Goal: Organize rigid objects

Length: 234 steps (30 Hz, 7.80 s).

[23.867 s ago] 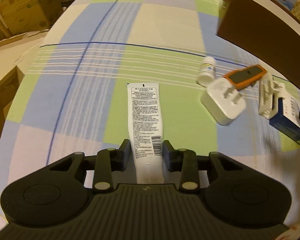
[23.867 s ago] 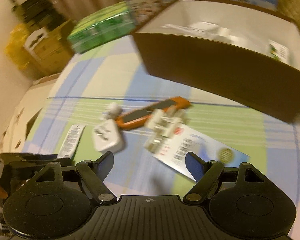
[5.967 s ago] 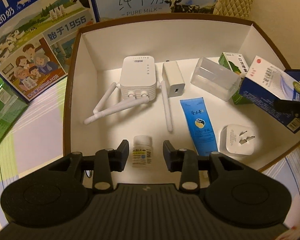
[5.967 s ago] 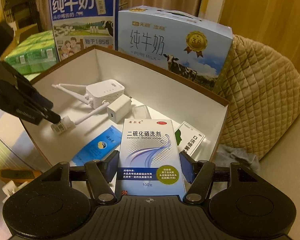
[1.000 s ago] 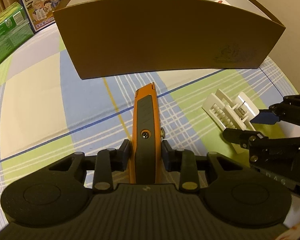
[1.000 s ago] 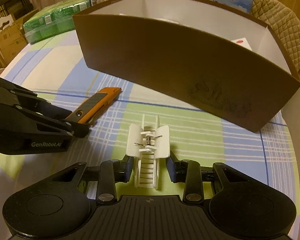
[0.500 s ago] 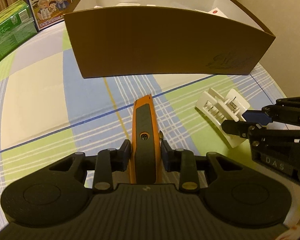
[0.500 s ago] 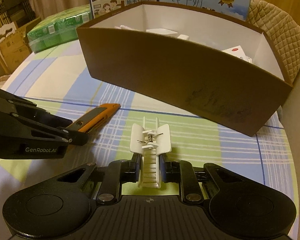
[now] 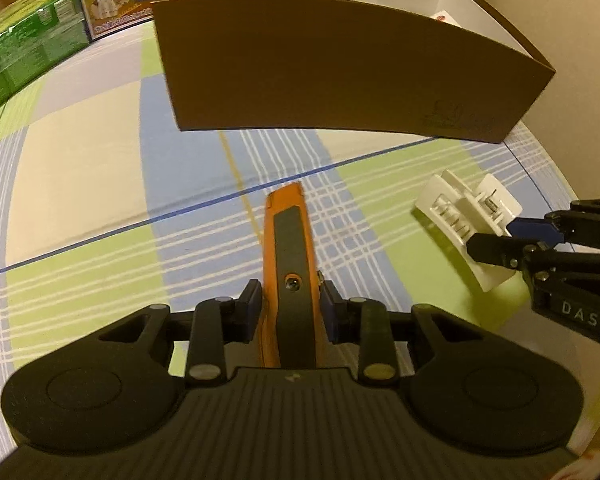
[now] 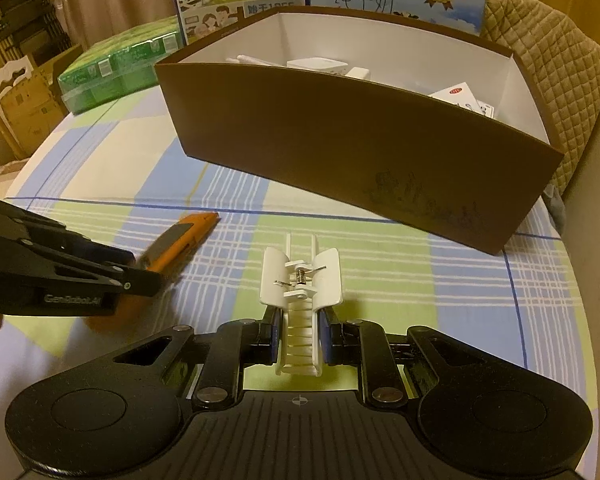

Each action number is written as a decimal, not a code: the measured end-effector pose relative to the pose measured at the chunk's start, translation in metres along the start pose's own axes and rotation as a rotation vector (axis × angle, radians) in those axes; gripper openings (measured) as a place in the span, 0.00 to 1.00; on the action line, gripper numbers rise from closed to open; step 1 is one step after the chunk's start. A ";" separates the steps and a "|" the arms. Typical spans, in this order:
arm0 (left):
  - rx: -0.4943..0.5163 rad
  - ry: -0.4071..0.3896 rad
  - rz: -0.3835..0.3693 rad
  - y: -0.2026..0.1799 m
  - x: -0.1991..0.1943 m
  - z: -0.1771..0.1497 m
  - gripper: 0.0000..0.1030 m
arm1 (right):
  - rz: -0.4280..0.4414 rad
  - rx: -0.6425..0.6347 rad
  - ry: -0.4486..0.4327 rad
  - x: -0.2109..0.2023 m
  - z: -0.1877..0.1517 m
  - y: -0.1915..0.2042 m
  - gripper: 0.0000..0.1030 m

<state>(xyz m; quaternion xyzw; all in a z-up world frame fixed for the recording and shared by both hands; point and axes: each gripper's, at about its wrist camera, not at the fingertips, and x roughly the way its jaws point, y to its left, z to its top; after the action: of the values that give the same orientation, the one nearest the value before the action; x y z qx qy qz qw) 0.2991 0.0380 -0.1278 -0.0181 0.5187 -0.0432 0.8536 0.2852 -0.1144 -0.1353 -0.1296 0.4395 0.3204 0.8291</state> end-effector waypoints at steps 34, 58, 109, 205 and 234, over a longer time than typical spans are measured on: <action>0.059 -0.133 0.022 -0.014 -0.062 0.026 0.28 | 0.048 0.013 -0.102 -0.039 0.017 -0.008 0.15; 0.177 -0.263 -0.003 -0.040 -0.071 0.169 0.28 | 0.078 0.083 -0.294 -0.058 0.129 -0.059 0.15; 0.137 -0.036 -0.004 -0.029 0.066 0.222 0.34 | 0.028 0.191 -0.115 0.058 0.170 -0.119 0.15; -0.088 -0.252 0.115 -0.065 -0.225 -0.078 0.62 | 0.026 0.158 -0.181 -0.187 -0.032 0.005 0.65; -0.129 -0.230 0.078 -0.046 -0.265 -0.176 0.62 | 0.060 0.115 -0.113 -0.217 -0.104 0.102 0.65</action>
<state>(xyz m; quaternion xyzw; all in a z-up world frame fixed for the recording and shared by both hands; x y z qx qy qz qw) 0.0188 0.0187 0.0283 -0.0575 0.4196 0.0256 0.9055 0.0635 -0.1792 -0.0130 -0.0502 0.4134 0.3262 0.8486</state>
